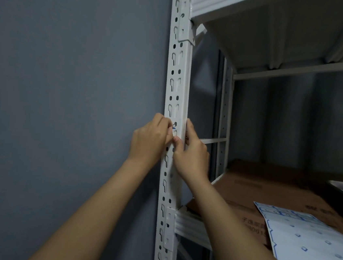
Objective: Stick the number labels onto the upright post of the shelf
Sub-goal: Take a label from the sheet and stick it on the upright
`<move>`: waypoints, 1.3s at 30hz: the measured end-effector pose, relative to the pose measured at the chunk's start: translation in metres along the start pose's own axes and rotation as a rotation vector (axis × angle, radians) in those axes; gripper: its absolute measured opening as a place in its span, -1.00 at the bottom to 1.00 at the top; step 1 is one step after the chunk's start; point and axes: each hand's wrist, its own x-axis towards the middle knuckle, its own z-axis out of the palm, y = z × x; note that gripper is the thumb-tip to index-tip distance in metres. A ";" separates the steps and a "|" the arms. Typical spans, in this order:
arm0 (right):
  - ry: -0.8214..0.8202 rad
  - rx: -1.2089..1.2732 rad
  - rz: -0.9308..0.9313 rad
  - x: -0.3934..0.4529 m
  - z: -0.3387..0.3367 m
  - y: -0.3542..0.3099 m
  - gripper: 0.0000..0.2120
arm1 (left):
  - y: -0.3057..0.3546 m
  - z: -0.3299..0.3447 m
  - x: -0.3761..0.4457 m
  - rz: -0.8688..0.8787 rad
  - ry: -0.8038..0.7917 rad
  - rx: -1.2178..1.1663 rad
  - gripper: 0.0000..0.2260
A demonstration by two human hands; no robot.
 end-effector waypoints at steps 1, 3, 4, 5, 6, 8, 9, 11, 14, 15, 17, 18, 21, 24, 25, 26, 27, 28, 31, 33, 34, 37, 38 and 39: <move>-0.003 0.001 0.002 0.000 0.000 0.000 -0.44 | -0.002 -0.001 0.003 0.015 -0.021 0.003 -0.75; -0.007 0.007 0.006 -0.001 -0.001 -0.001 -0.44 | -0.003 -0.006 0.008 0.020 -0.089 0.004 -0.77; -0.010 0.006 0.008 -0.001 -0.002 -0.001 -0.44 | -0.002 -0.009 0.009 0.002 -0.147 -0.005 -0.79; -0.012 0.006 0.012 -0.002 -0.002 -0.002 -0.44 | -0.002 -0.010 0.010 -0.039 -0.210 -0.019 -0.81; -0.011 0.011 0.013 -0.002 -0.002 -0.002 -0.44 | -0.001 -0.012 0.012 -0.089 -0.295 -0.043 -0.83; -0.015 0.018 0.015 -0.002 -0.003 -0.002 -0.44 | -0.002 -0.015 0.014 -0.151 -0.368 -0.136 -0.85; -0.020 0.012 0.011 -0.001 -0.003 -0.002 -0.44 | -0.002 -0.017 0.014 -0.168 -0.374 -0.189 -0.87; -0.029 0.007 -0.002 0.001 -0.004 -0.001 -0.44 | -0.003 -0.019 0.015 -0.168 -0.384 -0.229 -0.90; -0.034 0.003 0.005 0.002 -0.004 0.000 -0.43 | -0.004 -0.022 0.012 -0.196 -0.386 -0.313 -0.94; -0.034 0.001 0.006 0.002 -0.005 0.000 -0.43 | -0.006 -0.023 0.010 -0.224 -0.356 -0.364 -0.96; -0.022 0.016 -0.003 0.002 -0.004 0.001 -0.44 | -0.010 -0.025 0.009 -0.275 -0.285 -0.466 -0.92; -0.016 0.028 -0.009 0.002 -0.003 0.002 -0.44 | -0.013 -0.026 0.008 -0.297 -0.262 -0.508 -0.87; -0.016 0.044 -0.001 0.004 0.000 0.003 -0.44 | -0.015 -0.029 0.004 -0.341 -0.233 -0.571 -0.82; -0.047 0.086 0.016 0.003 0.000 0.003 -0.41 | -0.010 -0.032 -0.002 -0.395 -0.224 -0.651 -0.82; -0.059 0.097 0.027 0.003 -0.002 0.002 -0.40 | -0.009 -0.033 -0.004 -0.423 -0.228 -0.692 -0.82; -0.068 0.106 0.026 0.003 -0.005 0.002 -0.40 | -0.007 -0.035 -0.006 -0.452 -0.234 -0.729 -0.82; -0.063 0.107 0.018 0.001 -0.009 0.000 -0.44 | -0.006 -0.037 -0.007 -0.481 -0.240 -0.766 -0.82; -0.029 0.114 -0.004 -0.002 -0.012 -0.002 -0.49 | -0.004 -0.039 -0.008 -0.509 -0.246 -0.804 -0.83; 0.097 0.371 -0.084 -0.015 -0.022 -0.013 -0.74 | 0.001 -0.046 -0.009 -0.562 -0.269 -0.908 -0.85; 0.054 0.551 -0.072 -0.020 -0.025 -0.023 -0.85 | 0.005 -0.050 -0.009 -0.552 -0.273 -0.954 -0.85; 0.020 0.591 -0.057 -0.021 -0.026 -0.027 -0.86 | 0.007 -0.051 -0.009 -0.544 -0.269 -0.974 -0.86; -0.043 0.620 -0.026 -0.024 -0.033 -0.036 -0.90 | 0.010 -0.056 -0.012 -0.544 -0.249 -1.011 -0.86; -0.052 0.631 -0.016 -0.024 -0.034 -0.037 -0.90 | 0.011 -0.058 -0.014 -0.546 -0.243 -1.011 -0.86; -0.062 0.646 -0.002 -0.025 -0.035 -0.038 -0.90 | 0.011 -0.059 -0.014 -0.545 -0.239 -1.007 -0.86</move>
